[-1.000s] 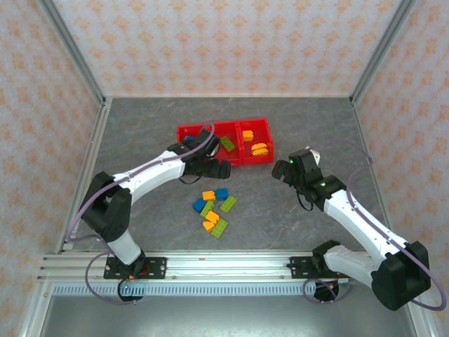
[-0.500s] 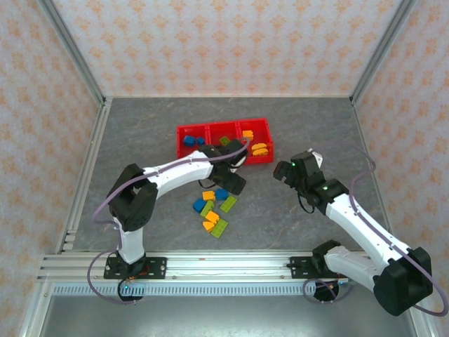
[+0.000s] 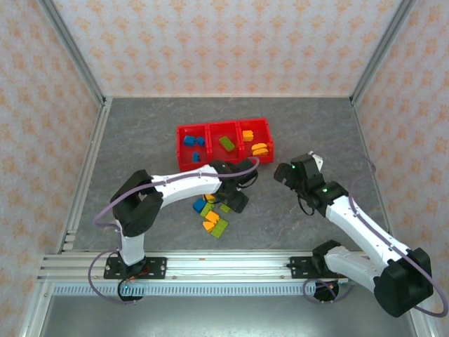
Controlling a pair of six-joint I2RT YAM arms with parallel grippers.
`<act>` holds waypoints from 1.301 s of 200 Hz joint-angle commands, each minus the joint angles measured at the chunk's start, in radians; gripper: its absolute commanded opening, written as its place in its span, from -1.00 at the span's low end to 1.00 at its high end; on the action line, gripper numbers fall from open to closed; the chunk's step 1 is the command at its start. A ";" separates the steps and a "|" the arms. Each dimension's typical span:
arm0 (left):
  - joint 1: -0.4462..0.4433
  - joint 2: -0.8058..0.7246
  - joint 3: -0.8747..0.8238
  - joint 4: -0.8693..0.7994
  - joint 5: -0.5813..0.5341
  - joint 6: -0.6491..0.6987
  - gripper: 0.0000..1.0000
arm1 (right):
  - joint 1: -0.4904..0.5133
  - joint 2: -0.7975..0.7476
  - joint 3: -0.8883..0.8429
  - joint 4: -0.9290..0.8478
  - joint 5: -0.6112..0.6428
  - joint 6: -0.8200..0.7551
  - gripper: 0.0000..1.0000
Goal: Sort the legos into containers by color
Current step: Pick up the lego from the middle-left of the table.
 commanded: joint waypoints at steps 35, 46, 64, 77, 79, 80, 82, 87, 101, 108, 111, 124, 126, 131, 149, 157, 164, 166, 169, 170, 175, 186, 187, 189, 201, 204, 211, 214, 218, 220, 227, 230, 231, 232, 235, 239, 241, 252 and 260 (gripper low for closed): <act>-0.012 -0.043 -0.079 0.037 0.021 -0.094 0.41 | -0.004 -0.009 -0.037 0.042 0.004 0.032 0.99; -0.012 -0.026 -0.075 0.043 0.018 -0.098 0.38 | -0.004 -0.006 -0.033 0.044 0.005 0.031 0.99; -0.011 0.007 -0.061 0.048 0.005 -0.098 0.33 | -0.004 0.004 -0.020 0.039 0.006 0.026 0.99; -0.011 0.031 -0.049 0.051 0.000 -0.097 0.28 | -0.004 0.010 -0.012 0.033 0.009 0.022 0.99; -0.010 0.033 -0.047 0.052 0.000 -0.097 0.28 | -0.004 0.011 -0.011 0.033 0.009 0.021 0.99; -0.011 0.033 -0.046 0.052 0.000 -0.097 0.28 | -0.004 0.011 -0.010 0.032 0.010 0.020 0.99; -0.011 0.033 -0.044 0.053 -0.001 -0.097 0.27 | -0.004 0.010 -0.010 0.031 0.010 0.020 0.99; -0.010 0.055 -0.041 0.056 -0.002 -0.096 0.25 | -0.004 0.011 -0.009 0.030 0.012 0.019 0.99; -0.006 0.082 -0.034 0.066 0.000 -0.098 0.19 | -0.004 0.010 -0.008 0.028 0.015 0.017 0.99; -0.003 0.092 -0.033 0.070 0.000 -0.102 0.13 | -0.004 0.010 -0.010 0.028 0.016 0.017 0.99; -0.001 0.098 -0.030 0.071 -0.001 -0.104 0.11 | -0.004 0.010 -0.010 0.028 0.017 0.017 0.99; 0.000 0.116 -0.031 0.076 -0.001 -0.113 0.08 | -0.004 0.011 -0.012 0.030 0.018 0.019 0.99; 0.000 0.119 -0.030 0.077 0.000 -0.114 0.08 | -0.004 0.011 -0.012 0.031 0.018 0.019 0.99; 0.001 0.123 -0.033 0.081 0.000 -0.116 0.07 | -0.004 0.013 -0.013 0.031 0.018 0.019 0.99; 0.000 0.135 -0.040 0.092 -0.002 -0.123 0.02 | -0.004 0.016 -0.013 0.036 0.020 0.019 0.99; 0.000 0.138 -0.043 0.096 -0.005 -0.122 -0.01 | -0.004 0.021 -0.011 0.039 0.020 0.017 0.99; 0.001 0.141 -0.043 0.101 -0.009 -0.122 -0.05 | -0.004 0.025 -0.010 0.040 0.020 0.016 0.99; 0.001 0.142 -0.042 0.102 -0.009 -0.121 -0.06 | -0.004 0.028 -0.009 0.041 0.020 0.016 0.99; 0.000 0.143 -0.042 0.105 -0.011 -0.120 -0.09 | -0.004 0.030 -0.008 0.042 0.020 0.016 0.99; -0.001 0.144 -0.042 0.106 -0.011 -0.119 -0.09 | -0.004 0.031 -0.007 0.043 0.020 0.016 0.99; -0.003 0.147 -0.042 0.110 -0.013 -0.118 -0.11 | -0.005 0.037 -0.004 0.044 0.020 0.016 0.99; -0.006 0.152 -0.043 0.116 -0.020 -0.118 -0.15 | -0.004 0.049 0.003 0.049 0.017 0.015 0.99; -0.007 0.152 -0.043 0.117 -0.020 -0.118 -0.16 | -0.004 0.051 0.004 0.049 0.017 0.015 0.99; -0.008 0.153 -0.043 0.118 -0.020 -0.118 -0.17 | -0.004 0.053 0.006 0.049 0.015 0.015 0.99; -0.009 0.152 -0.045 0.122 -0.022 -0.118 -0.23 | -0.004 0.067 0.017 0.051 0.011 0.017 0.99; -0.011 0.150 -0.044 0.122 -0.024 -0.118 -0.25 | -0.004 0.069 0.018 0.051 0.010 0.018 0.99; -0.013 0.142 -0.046 0.123 -0.029 -0.119 -0.28 | -0.004 0.073 0.021 0.052 0.009 0.021 0.99; -0.013 0.139 -0.046 0.124 -0.031 -0.119 -0.30 | -0.004 0.073 0.022 0.052 0.009 0.023 0.99; -0.013 0.132 -0.046 0.124 -0.032 -0.121 -0.31 | -0.004 0.072 0.021 0.053 0.011 0.024 0.99; -0.013 0.127 -0.048 0.125 -0.034 -0.121 -0.33 | -0.004 0.073 0.021 0.053 0.012 0.025 0.99; -0.014 0.112 -0.048 0.125 -0.040 -0.124 -0.40 | -0.004 0.069 0.021 0.050 0.020 0.029 0.99; -0.014 0.102 -0.048 0.128 -0.042 -0.126 -0.42 | -0.004 0.066 0.021 0.048 0.025 0.032 0.99; -0.014 0.099 -0.048 0.128 -0.042 -0.126 -0.43 | -0.004 0.065 0.021 0.047 0.027 0.032 0.99; -0.014 0.096 -0.048 0.129 -0.042 -0.126 -0.44 | -0.004 0.064 0.021 0.046 0.029 0.033 0.99; -0.014 0.086 -0.048 0.132 -0.043 -0.127 -0.45 | -0.004 0.059 0.019 0.044 0.035 0.035 0.99; -0.014 0.072 -0.047 0.136 -0.046 -0.128 -0.48 | -0.004 0.054 0.019 0.039 0.047 0.039 0.99; -0.014 0.065 -0.047 0.138 -0.047 -0.128 -0.51 | -0.004 0.051 0.019 0.037 0.054 0.042 0.99; -0.014 0.013 -0.043 0.150 -0.060 -0.131 -0.64 | -0.004 0.027 0.016 0.018 0.102 0.068 0.99; -0.014 -0.023 -0.044 0.158 -0.078 -0.143 -0.69 | -0.004 0.002 0.012 0.008 0.136 0.088 0.99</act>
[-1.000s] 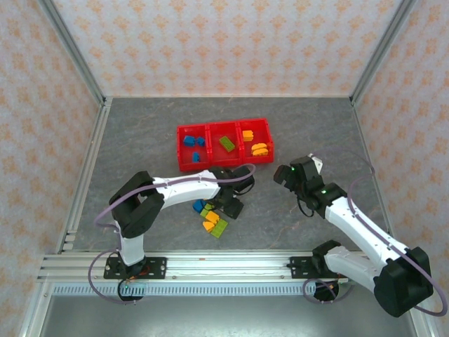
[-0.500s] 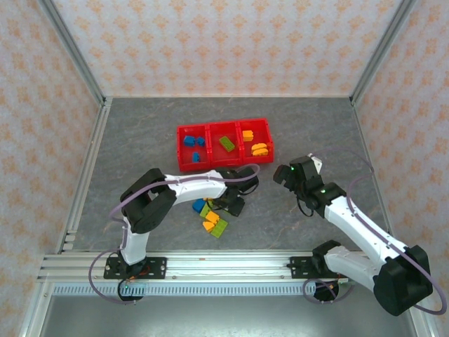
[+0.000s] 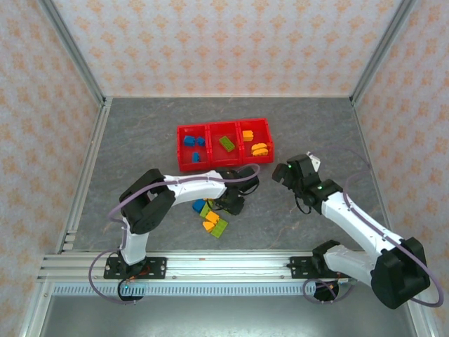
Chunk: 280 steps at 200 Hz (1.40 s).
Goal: Sort the legos into containers by color
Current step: Pick up the lego from the middle-left of the table, then place the lego in the container.
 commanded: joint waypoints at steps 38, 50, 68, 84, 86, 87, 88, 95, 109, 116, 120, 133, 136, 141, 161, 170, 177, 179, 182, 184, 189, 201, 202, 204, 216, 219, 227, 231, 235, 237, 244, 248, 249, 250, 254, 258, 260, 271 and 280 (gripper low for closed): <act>0.008 -0.197 0.014 0.081 -0.168 -0.073 -0.79 | -0.004 -0.200 -0.010 -0.029 0.242 0.132 0.99; 0.034 -0.201 0.039 0.070 -0.168 -0.068 -0.79 | -0.004 -0.244 -0.042 -0.018 0.273 0.164 0.99; 0.093 -0.188 0.083 0.067 -0.148 -0.049 -0.79 | -0.004 -0.306 -0.117 0.024 0.282 0.220 0.99; 0.149 -0.152 0.141 0.054 -0.135 -0.028 -0.78 | -0.004 -0.344 -0.175 0.055 0.271 0.259 0.99; 0.155 -0.146 0.145 0.052 -0.136 -0.026 -0.78 | -0.004 -0.346 -0.180 0.056 0.271 0.265 0.99; 0.159 -0.143 0.150 0.050 -0.136 -0.024 -0.78 | -0.004 -0.348 -0.182 0.056 0.271 0.267 0.99; 0.163 -0.139 0.155 0.048 -0.135 -0.022 -0.79 | -0.005 -0.349 -0.185 0.057 0.271 0.269 0.99; 0.185 -0.115 0.188 0.038 -0.138 -0.010 -0.78 | -0.006 -0.355 -0.199 0.059 0.271 0.278 0.99; 0.222 -0.063 0.259 0.019 -0.149 0.014 -0.78 | -0.006 -0.359 -0.213 0.055 0.273 0.283 0.99; 0.236 -0.038 0.290 0.012 -0.160 0.022 -0.78 | -0.006 -0.356 -0.216 0.054 0.274 0.278 0.99; 0.245 -0.036 0.307 0.011 -0.164 0.029 -0.78 | -0.006 -0.356 -0.216 0.054 0.274 0.274 0.99; 0.269 0.030 0.356 0.002 -0.181 0.048 -0.78 | -0.005 -0.356 -0.217 0.053 0.271 0.265 0.99; 0.274 0.038 0.367 0.000 -0.182 0.051 -0.78 | -0.007 -0.356 -0.219 0.058 0.266 0.259 0.99; 0.284 0.053 0.381 0.000 -0.180 0.056 -0.78 | -0.007 -0.356 -0.223 0.067 0.258 0.248 0.99; 0.314 0.116 0.447 -0.013 -0.174 0.068 -0.78 | -0.007 -0.357 -0.249 0.125 0.194 0.190 0.99; 0.326 0.146 0.480 -0.027 -0.171 0.070 -0.78 | -0.007 -0.354 -0.263 0.172 0.136 0.149 0.99; 0.333 0.167 0.502 -0.039 -0.171 0.070 -0.78 | -0.007 -0.352 -0.274 0.210 0.088 0.126 0.99; 0.334 0.170 0.508 -0.041 -0.171 0.071 -0.78 | -0.007 -0.350 -0.276 0.222 0.064 0.113 0.99; 0.337 0.178 0.515 -0.043 -0.170 0.070 -0.78 | -0.007 -0.349 -0.281 0.240 0.038 0.097 0.99; 0.339 0.182 0.519 -0.043 -0.169 0.071 -0.78 | -0.007 -0.346 -0.285 0.253 0.020 0.087 0.99; 0.343 0.191 0.526 -0.044 -0.166 0.073 -0.78 | -0.007 -0.340 -0.291 0.283 -0.022 0.063 0.99; 0.349 0.210 0.537 -0.040 -0.165 0.072 -0.78 | -0.007 -0.317 -0.298 0.342 -0.115 0.023 0.99; 0.350 0.211 0.537 -0.039 -0.164 0.072 -0.78 | -0.007 -0.314 -0.298 0.347 -0.125 0.020 0.99; 0.351 0.213 0.538 -0.037 -0.163 0.074 -0.78 | -0.007 -0.309 -0.298 0.352 -0.137 0.014 0.99; 0.357 0.235 0.551 -0.038 -0.158 0.076 -0.77 | -0.007 -0.275 -0.297 0.381 -0.208 -0.018 0.99; 0.358 0.240 0.556 -0.040 -0.158 0.076 -0.77 | -0.007 -0.265 -0.296 0.385 -0.221 -0.027 0.99; 0.361 0.257 0.571 -0.048 -0.156 0.078 -0.76 | -0.007 -0.241 -0.291 0.392 -0.254 -0.045 0.99; 0.362 0.263 0.579 -0.054 -0.155 0.078 -0.76 | -0.007 -0.228 -0.289 0.395 -0.271 -0.053 0.99; 0.363 0.271 0.585 -0.057 -0.155 0.080 -0.74 | -0.007 -0.217 -0.288 0.400 -0.290 -0.063 0.99; 0.364 0.274 0.589 -0.059 -0.155 0.080 -0.73 | -0.007 -0.211 -0.287 0.403 -0.298 -0.067 0.99; 0.367 0.282 0.599 -0.062 -0.152 0.082 -0.70 | -0.007 -0.192 -0.285 0.415 -0.330 -0.079 0.99; 0.367 0.286 0.603 -0.062 -0.150 0.085 -0.68 | -0.007 -0.182 -0.285 0.420 -0.346 -0.084 0.99; 0.368 0.287 0.605 -0.062 -0.150 0.085 -0.67 | -0.007 -0.181 -0.285 0.422 -0.350 -0.087 0.99; 0.367 0.288 0.606 -0.062 -0.149 0.085 -0.67 | -0.007 -0.178 -0.285 0.423 -0.353 -0.088 0.99; 0.368 0.292 0.611 -0.061 -0.148 0.087 -0.61 | -0.007 -0.170 -0.284 0.428 -0.369 -0.093 0.99; 0.368 0.294 0.616 -0.061 -0.148 0.089 -0.52 | -0.007 -0.160 -0.283 0.432 -0.381 -0.099 0.99; 0.368 0.297 0.619 -0.063 -0.148 0.090 -0.49 | -0.007 -0.156 -0.283 0.435 -0.390 -0.102 0.99; 0.368 0.303 0.638 -0.067 -0.148 0.092 -0.38 | -0.007 -0.137 -0.279 0.441 -0.416 -0.115 0.99; 0.368 0.305 0.650 -0.070 -0.150 0.090 -0.32 | -0.007 -0.121 -0.277 0.443 -0.426 -0.124 0.99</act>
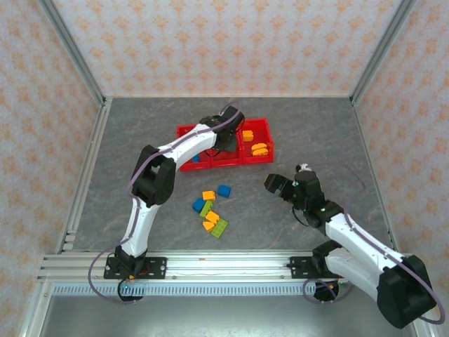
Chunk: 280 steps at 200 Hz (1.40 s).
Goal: Sort the legos into containers by color
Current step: Place the lego in the container, then pick up the lego from the center of the table.
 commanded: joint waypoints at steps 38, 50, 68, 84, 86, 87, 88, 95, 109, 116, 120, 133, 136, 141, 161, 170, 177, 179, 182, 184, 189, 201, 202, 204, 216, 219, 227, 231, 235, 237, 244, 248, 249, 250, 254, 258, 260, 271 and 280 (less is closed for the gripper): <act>0.011 0.019 0.082 -0.051 -0.026 0.017 0.04 | 0.003 0.089 0.020 0.081 -0.195 -0.099 0.99; 0.010 0.007 0.083 -0.051 -0.028 0.017 0.23 | 0.006 0.101 0.021 0.089 -0.214 -0.107 0.99; 0.011 -0.035 0.067 -0.032 -0.020 0.024 0.34 | 0.014 0.118 0.030 0.080 -0.220 -0.120 0.99; 0.011 -0.094 0.024 0.008 -0.003 0.040 0.57 | 0.025 0.128 0.042 0.059 -0.199 -0.129 0.99; 0.011 -0.102 0.018 0.010 -0.002 0.042 0.62 | 0.026 0.129 0.044 0.056 -0.197 -0.130 0.99; 0.011 -0.106 0.015 0.011 -0.001 0.042 0.63 | 0.027 0.130 0.045 0.054 -0.197 -0.130 0.99; 0.011 -0.111 0.013 0.014 -0.001 0.043 0.63 | 0.027 0.131 0.045 0.053 -0.195 -0.130 0.99; 0.010 -0.138 -0.007 0.028 0.003 0.051 0.75 | 0.032 0.133 0.049 0.048 -0.193 -0.132 0.99; 0.011 -0.191 -0.047 0.036 0.005 0.068 0.92 | 0.041 0.135 0.053 0.042 -0.188 -0.131 0.99; 0.011 -0.217 -0.067 0.035 0.012 0.077 0.97 | 0.046 0.136 0.056 0.041 -0.185 -0.130 0.99; 0.011 -0.231 -0.081 0.034 0.016 0.081 0.98 | 0.049 0.138 0.057 0.039 -0.183 -0.129 0.99; 0.011 -0.288 -0.146 0.042 0.028 0.086 0.99 | 0.054 0.141 0.063 0.028 -0.165 -0.123 0.99; 0.011 -0.301 -0.168 0.047 0.034 0.089 0.99 | 0.055 0.142 0.064 0.027 -0.162 -0.124 0.99; 0.011 -0.335 -0.200 0.054 0.043 0.092 0.99 | 0.055 0.143 0.066 0.025 -0.159 -0.121 0.99; 0.010 -0.424 -0.329 0.067 0.075 0.089 0.99 | 0.057 0.143 0.067 0.026 -0.130 -0.108 0.99; 0.010 -0.455 -0.377 0.062 0.088 0.088 0.99 | 0.057 0.143 0.070 0.028 -0.111 -0.098 0.99; 0.007 -0.475 -0.410 0.055 0.094 0.086 0.98 | 0.057 0.144 0.073 0.024 -0.077 -0.085 0.99; 0.006 -0.479 -0.419 0.054 0.096 0.086 0.98 | 0.057 0.143 0.074 0.020 -0.064 -0.081 0.99; 0.005 -0.488 -0.432 0.053 0.102 0.086 0.98 | 0.057 0.143 0.077 0.015 -0.042 -0.075 0.99; 0.005 -0.492 -0.441 0.052 0.105 0.086 0.98 | 0.057 0.143 0.079 0.010 -0.025 -0.071 0.99; 0.002 -0.502 -0.457 0.048 0.118 0.086 0.98 | 0.057 0.144 0.082 -0.003 0.016 -0.060 0.99; -0.010 -0.518 -0.487 0.040 0.135 0.080 0.97 | 0.055 0.142 0.096 -0.019 0.078 -0.049 0.99; -0.012 -0.520 -0.490 0.041 0.139 0.080 0.97 | 0.055 0.142 0.097 -0.019 0.081 -0.049 0.99; -0.014 -0.522 -0.495 0.042 0.143 0.080 0.96 | 0.055 0.140 0.099 -0.018 0.085 -0.048 0.99; -0.036 -0.524 -0.509 0.035 0.172 0.081 0.92 | 0.055 0.134 0.100 0.006 0.090 -0.037 0.99; -0.043 -0.522 -0.510 0.031 0.172 0.081 0.92 | 0.055 0.132 0.099 0.014 0.086 -0.035 0.99; -0.066 -0.515 -0.511 0.022 0.167 0.083 0.91 | 0.055 0.124 0.095 0.043 0.069 -0.028 0.99; -0.076 -0.510 -0.511 0.018 0.165 0.087 0.90 | 0.055 0.121 0.091 0.053 0.061 -0.026 0.99; -0.088 -0.502 -0.509 0.012 0.162 0.089 0.90 | 0.055 0.119 0.089 0.064 0.056 -0.022 0.99; -0.093 -0.499 -0.507 0.007 0.161 0.092 0.89 | 0.055 0.117 0.088 0.068 0.055 -0.021 0.99; -0.111 -0.483 -0.502 -0.005 0.152 0.095 0.88 | 0.055 0.112 0.083 0.075 0.056 -0.015 0.99; -0.120 -0.473 -0.499 -0.011 0.148 0.096 0.86 | 0.055 0.108 0.081 0.076 0.058 -0.013 0.99; -0.122 -0.471 -0.498 -0.012 0.147 0.096 0.86 | 0.055 0.108 0.080 0.076 0.058 -0.013 0.99; -0.123 -0.468 -0.499 -0.012 0.147 0.097 0.85 | 0.055 0.107 0.080 0.076 0.060 -0.012 0.99; -0.131 -0.460 -0.496 -0.016 0.147 0.099 0.83 | 0.055 0.104 0.077 0.073 0.062 -0.010 0.99; -0.137 -0.449 -0.495 -0.018 0.151 0.100 0.80 | 0.055 0.101 0.075 0.069 0.066 -0.010 0.99; -0.140 -0.444 -0.495 -0.019 0.154 0.101 0.78 | 0.055 0.099 0.074 0.066 0.068 -0.009 0.99; -0.154 -0.426 -0.497 -0.016 0.167 0.097 0.71 | 0.055 0.088 0.074 0.045 0.078 -0.008 0.99; -0.161 -0.416 -0.505 -0.009 0.175 0.085 0.69 | 0.055 0.075 0.071 0.029 0.083 -0.009 0.99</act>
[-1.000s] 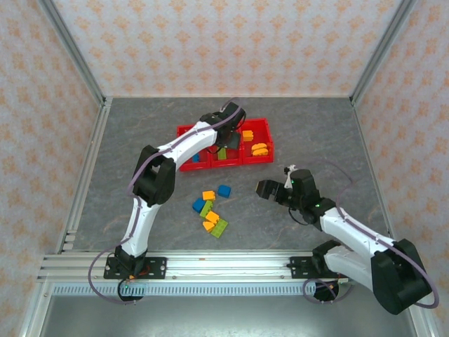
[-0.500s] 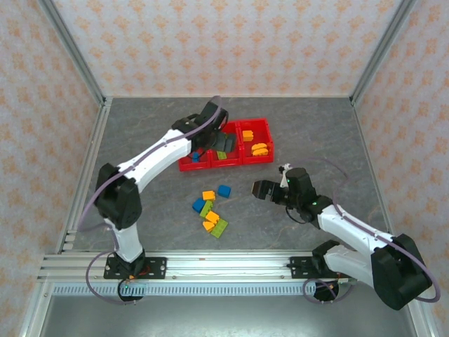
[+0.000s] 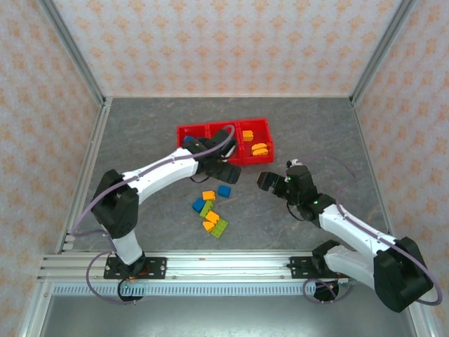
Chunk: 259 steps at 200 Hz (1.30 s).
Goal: Sort the legos into containers by color
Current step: Pick up the lego from the center of the table.
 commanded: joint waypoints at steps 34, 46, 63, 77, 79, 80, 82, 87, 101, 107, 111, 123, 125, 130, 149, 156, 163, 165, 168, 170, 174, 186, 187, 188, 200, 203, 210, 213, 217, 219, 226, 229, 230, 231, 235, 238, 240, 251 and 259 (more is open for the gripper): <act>-0.022 0.086 -0.006 -0.046 0.009 -0.026 0.63 | 0.004 -0.119 -0.027 -0.038 0.085 0.028 0.99; -0.023 0.104 -0.002 -0.062 -0.014 -0.030 0.61 | 0.004 -0.143 -0.039 -0.039 0.095 0.031 0.99; -0.023 0.125 -0.003 -0.073 -0.024 -0.032 0.56 | 0.004 -0.161 -0.048 -0.040 0.107 0.034 0.99; -0.022 0.135 -0.005 -0.068 -0.018 -0.034 0.52 | 0.004 -0.156 -0.047 -0.045 0.115 0.037 0.99; -0.024 0.136 -0.005 -0.067 -0.018 -0.034 0.51 | 0.004 -0.156 -0.045 -0.046 0.116 0.037 0.99; -0.024 0.136 -0.005 -0.067 -0.018 -0.035 0.51 | 0.004 -0.155 -0.045 -0.047 0.116 0.038 0.99; -0.023 0.137 -0.005 -0.066 -0.018 -0.034 0.51 | 0.004 -0.153 -0.045 -0.048 0.117 0.039 0.99; -0.023 0.140 -0.005 -0.065 -0.017 -0.036 0.49 | 0.004 -0.147 -0.043 -0.050 0.119 0.039 0.99; -0.024 0.147 -0.007 -0.062 -0.008 -0.036 0.45 | 0.004 -0.134 -0.039 -0.054 0.121 0.041 0.99; -0.024 0.147 -0.006 -0.059 -0.004 -0.036 0.43 | 0.004 -0.130 -0.038 -0.053 0.121 0.042 0.99; -0.024 0.147 -0.007 -0.058 -0.002 -0.036 0.41 | 0.004 -0.126 -0.038 -0.052 0.120 0.043 0.99; -0.025 0.148 -0.010 -0.052 0.005 -0.035 0.40 | 0.004 -0.120 -0.037 -0.050 0.121 0.044 0.99; -0.025 0.148 -0.011 -0.052 0.005 -0.035 0.40 | 0.004 -0.119 -0.037 -0.050 0.121 0.046 0.99; -0.025 0.172 -0.011 -0.051 0.007 -0.033 0.39 | 0.004 -0.118 -0.035 -0.050 0.122 0.046 0.99; -0.025 0.186 -0.016 -0.042 0.014 -0.031 0.37 | 0.004 -0.119 -0.034 -0.052 0.129 0.047 0.99; -0.026 0.189 -0.020 -0.035 0.019 -0.029 0.37 | 0.004 -0.119 -0.032 -0.054 0.135 0.050 0.99; -0.026 0.190 -0.023 -0.027 0.025 -0.028 0.37 | 0.004 -0.118 -0.031 -0.058 0.141 0.053 0.99; -0.026 0.191 -0.023 -0.025 0.026 -0.028 0.37 | 0.004 -0.119 -0.030 -0.059 0.142 0.053 0.99; -0.026 0.192 -0.023 -0.023 0.028 -0.028 0.37 | 0.004 -0.118 -0.029 -0.060 0.145 0.053 0.99; -0.026 0.194 -0.024 -0.022 0.028 -0.029 0.37 | 0.004 -0.118 -0.029 -0.061 0.146 0.054 0.99; -0.026 0.198 -0.024 -0.021 0.029 -0.028 0.37 | 0.004 -0.117 -0.028 -0.062 0.147 0.054 0.99; -0.028 0.209 -0.020 -0.022 0.033 -0.025 0.37 | 0.004 -0.113 -0.026 -0.067 0.149 0.055 0.99; -0.028 0.210 -0.020 -0.022 0.033 -0.025 0.37 | 0.004 -0.113 -0.026 -0.067 0.149 0.055 0.99; -0.028 0.211 -0.020 -0.022 0.033 -0.025 0.37 | 0.004 -0.113 -0.025 -0.067 0.149 0.055 0.99; -0.028 0.220 -0.018 -0.023 0.031 -0.023 0.35 | 0.004 -0.114 -0.026 -0.070 0.149 0.057 0.99; -0.027 0.222 -0.017 -0.023 0.031 -0.022 0.34 | 0.004 -0.114 -0.026 -0.071 0.150 0.058 0.99; -0.028 0.226 -0.017 -0.022 0.032 -0.021 0.32 | 0.004 -0.113 -0.026 -0.073 0.151 0.059 0.99; -0.028 0.228 -0.019 -0.021 0.033 -0.020 0.31 | 0.004 -0.114 -0.027 -0.074 0.152 0.060 0.99; -0.028 0.230 -0.018 -0.020 0.034 -0.020 0.31 | 0.004 -0.115 -0.028 -0.075 0.153 0.060 0.99; -0.028 0.231 -0.019 -0.020 0.034 -0.019 0.30 | 0.004 -0.116 -0.027 -0.075 0.154 0.061 0.99; -0.029 0.235 -0.019 -0.019 0.036 -0.019 0.29 | 0.004 -0.115 -0.027 -0.076 0.158 0.061 0.99; -0.029 0.238 -0.019 -0.019 0.036 -0.019 0.29 | 0.004 -0.116 -0.029 -0.077 0.158 0.061 0.99; -0.028 0.238 -0.019 -0.019 0.036 -0.019 0.29 | 0.004 -0.116 -0.029 -0.077 0.159 0.061 0.99; -0.029 0.239 -0.019 -0.019 0.036 -0.019 0.29 | 0.005 -0.115 -0.029 -0.076 0.159 0.061 0.99; -0.029 0.242 -0.019 -0.019 0.036 -0.019 0.28 | 0.005 -0.116 -0.030 -0.074 0.159 0.062 0.99; -0.029 0.245 -0.020 -0.021 0.036 -0.020 0.28 | 0.004 -0.115 -0.032 -0.072 0.161 0.063 0.99; -0.029 0.245 -0.020 -0.020 0.037 -0.019 0.27 | 0.004 -0.116 -0.032 -0.071 0.162 0.063 0.99; -0.029 0.253 -0.025 -0.017 0.037 -0.019 0.25 | 0.004 -0.113 -0.038 -0.058 0.161 0.064 0.99; -0.029 0.258 -0.028 -0.013 0.039 -0.020 0.22 | 0.004 -0.110 -0.038 -0.052 0.161 0.064 0.99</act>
